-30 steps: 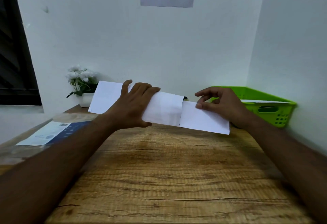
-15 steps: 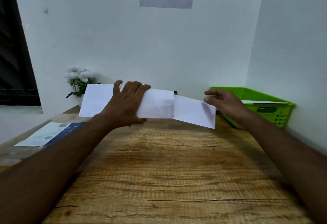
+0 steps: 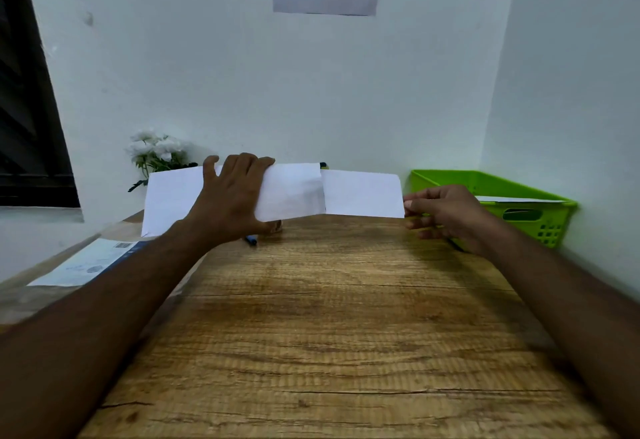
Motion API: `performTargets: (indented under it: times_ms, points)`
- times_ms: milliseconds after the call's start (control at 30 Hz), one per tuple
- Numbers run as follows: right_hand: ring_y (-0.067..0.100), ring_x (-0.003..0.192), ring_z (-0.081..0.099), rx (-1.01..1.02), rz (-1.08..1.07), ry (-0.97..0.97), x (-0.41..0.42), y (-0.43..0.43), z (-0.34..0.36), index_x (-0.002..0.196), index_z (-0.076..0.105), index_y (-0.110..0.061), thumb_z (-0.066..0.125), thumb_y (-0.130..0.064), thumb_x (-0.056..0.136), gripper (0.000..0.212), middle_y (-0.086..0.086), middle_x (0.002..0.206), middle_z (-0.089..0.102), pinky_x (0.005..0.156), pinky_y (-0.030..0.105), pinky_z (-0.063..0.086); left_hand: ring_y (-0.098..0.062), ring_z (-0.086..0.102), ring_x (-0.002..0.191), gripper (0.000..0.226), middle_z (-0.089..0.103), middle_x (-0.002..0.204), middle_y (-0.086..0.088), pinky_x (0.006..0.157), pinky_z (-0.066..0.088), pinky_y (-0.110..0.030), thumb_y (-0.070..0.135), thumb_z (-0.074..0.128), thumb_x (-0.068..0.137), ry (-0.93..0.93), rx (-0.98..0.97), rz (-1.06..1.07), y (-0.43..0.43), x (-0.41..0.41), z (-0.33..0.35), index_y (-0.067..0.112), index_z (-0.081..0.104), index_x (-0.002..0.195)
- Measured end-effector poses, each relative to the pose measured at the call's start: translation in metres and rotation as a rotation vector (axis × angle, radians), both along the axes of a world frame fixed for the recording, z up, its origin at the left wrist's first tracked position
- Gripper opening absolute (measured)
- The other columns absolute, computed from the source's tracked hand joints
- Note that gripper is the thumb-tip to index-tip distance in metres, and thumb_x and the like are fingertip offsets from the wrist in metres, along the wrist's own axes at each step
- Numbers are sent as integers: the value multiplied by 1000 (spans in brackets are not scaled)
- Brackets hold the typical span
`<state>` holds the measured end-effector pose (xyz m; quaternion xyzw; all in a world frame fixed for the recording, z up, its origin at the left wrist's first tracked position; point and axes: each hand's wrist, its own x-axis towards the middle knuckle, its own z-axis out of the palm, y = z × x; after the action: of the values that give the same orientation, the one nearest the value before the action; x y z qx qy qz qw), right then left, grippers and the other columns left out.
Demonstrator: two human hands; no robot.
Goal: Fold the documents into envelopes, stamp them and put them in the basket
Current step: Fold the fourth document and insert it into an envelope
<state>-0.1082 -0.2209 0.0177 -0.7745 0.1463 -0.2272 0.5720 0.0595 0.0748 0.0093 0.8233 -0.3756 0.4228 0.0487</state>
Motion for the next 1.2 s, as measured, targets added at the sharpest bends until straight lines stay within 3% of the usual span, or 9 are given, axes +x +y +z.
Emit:
performTargets:
  times_ms: [100, 233, 900, 1200]
  points:
    - [13, 58, 68, 0, -2, -17, 1, 1, 0, 91, 70, -11, 68, -9, 89, 4, 3, 75, 72, 55, 27, 52, -29, 47, 116, 100, 51, 123, -10, 103, 24, -58, 63, 75, 57, -19, 13, -12, -3, -2, 0, 12, 42, 136]
    - [13, 59, 69, -5, 2, -37, 1, 3, 1, 92, 71, -13, 69, -11, 88, 5, 2, 78, 73, 56, 27, 52, -28, 45, 119, 102, 49, 124, -9, 105, 20, -57, 59, 79, 55, -17, 22, -22, -8, -7, 1, 13, 40, 138]
    - [9, 61, 67, -69, 130, -13, 1, 28, 1, 96, 72, -15, 72, -17, 86, 11, 2, 86, 77, 55, 24, 48, -27, 45, 122, 101, 49, 126, -7, 108, 16, -56, 58, 76, 55, -34, 40, -65, -22, -27, 1, 14, 39, 139]
    - [5, 55, 61, -118, 138, -21, 2, 37, -2, 87, 73, -19, 75, -22, 83, 5, -3, 81, 73, 52, 21, 46, -27, 46, 121, 100, 50, 124, -7, 108, 18, -56, 61, 72, 56, -72, 43, -95, -30, -35, -2, 12, 40, 138]
